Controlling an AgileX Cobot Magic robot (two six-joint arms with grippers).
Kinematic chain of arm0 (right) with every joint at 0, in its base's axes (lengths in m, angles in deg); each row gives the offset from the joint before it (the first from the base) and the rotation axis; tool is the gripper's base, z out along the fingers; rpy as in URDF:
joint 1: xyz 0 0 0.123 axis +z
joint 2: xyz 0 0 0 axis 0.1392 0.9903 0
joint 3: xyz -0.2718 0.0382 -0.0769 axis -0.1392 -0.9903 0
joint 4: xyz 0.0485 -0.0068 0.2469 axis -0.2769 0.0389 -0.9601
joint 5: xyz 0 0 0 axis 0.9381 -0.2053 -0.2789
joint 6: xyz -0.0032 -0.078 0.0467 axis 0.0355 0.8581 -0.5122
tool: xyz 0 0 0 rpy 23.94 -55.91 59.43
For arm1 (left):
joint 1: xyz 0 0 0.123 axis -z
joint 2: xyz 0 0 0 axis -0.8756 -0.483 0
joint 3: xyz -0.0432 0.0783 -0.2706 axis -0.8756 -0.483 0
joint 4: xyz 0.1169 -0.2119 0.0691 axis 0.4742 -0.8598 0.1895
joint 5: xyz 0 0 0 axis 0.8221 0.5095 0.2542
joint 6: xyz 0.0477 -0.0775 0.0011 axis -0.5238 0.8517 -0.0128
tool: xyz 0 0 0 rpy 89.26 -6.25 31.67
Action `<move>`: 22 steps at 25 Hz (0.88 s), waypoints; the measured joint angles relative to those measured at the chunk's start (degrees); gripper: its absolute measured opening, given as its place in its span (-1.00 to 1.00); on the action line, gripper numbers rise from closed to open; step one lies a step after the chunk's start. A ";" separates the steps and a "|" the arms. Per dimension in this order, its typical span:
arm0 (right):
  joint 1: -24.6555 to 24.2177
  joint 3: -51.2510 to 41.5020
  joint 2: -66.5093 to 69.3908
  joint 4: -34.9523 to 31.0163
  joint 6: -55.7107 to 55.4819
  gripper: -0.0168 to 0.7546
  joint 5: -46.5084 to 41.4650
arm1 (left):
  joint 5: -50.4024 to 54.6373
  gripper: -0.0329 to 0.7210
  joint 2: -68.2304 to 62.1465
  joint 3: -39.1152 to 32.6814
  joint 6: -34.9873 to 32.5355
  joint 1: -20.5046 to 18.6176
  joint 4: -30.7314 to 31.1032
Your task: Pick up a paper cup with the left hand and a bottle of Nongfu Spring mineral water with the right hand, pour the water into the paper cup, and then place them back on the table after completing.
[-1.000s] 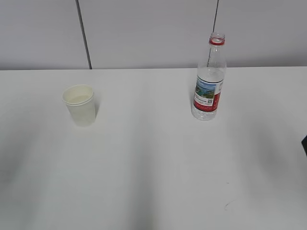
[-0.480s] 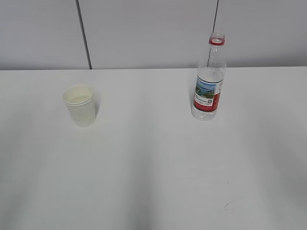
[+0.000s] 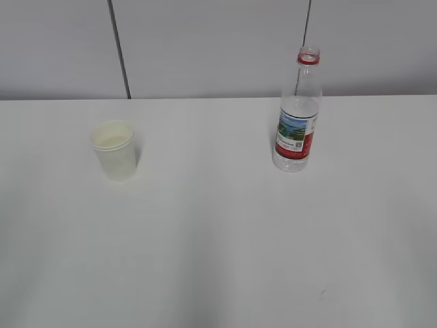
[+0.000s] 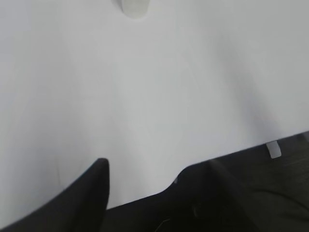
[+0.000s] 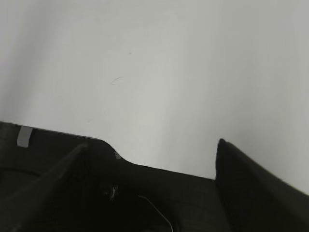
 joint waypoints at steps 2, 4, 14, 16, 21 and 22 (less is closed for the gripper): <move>0.00 -1.54 -4.41 0.00 0.51 0.57 0.13 | -0.89 0.06 3.40 -2.77 -2.02 0.00 -0.77; 0.00 -2.55 -8.30 0.00 0.91 0.57 0.95 | -1.91 0.00 6.48 -4.38 -2.91 0.00 -1.47; 0.00 -5.20 -19.56 0.90 1.65 0.57 2.96 | -6.61 -0.11 16.39 -9.69 -3.19 0.00 -1.72; 0.00 -5.20 -19.65 1.27 1.65 0.57 2.96 | -7.42 -0.11 17.42 -10.34 -3.19 0.00 -1.65; 0.00 -5.20 -19.65 2.67 1.78 0.57 2.85 | -7.71 -0.11 18.63 -10.37 -3.19 0.00 -1.65; 0.00 -5.20 -19.65 2.81 1.89 0.57 2.69 | -7.71 -0.11 18.63 -10.37 -3.19 0.00 -1.65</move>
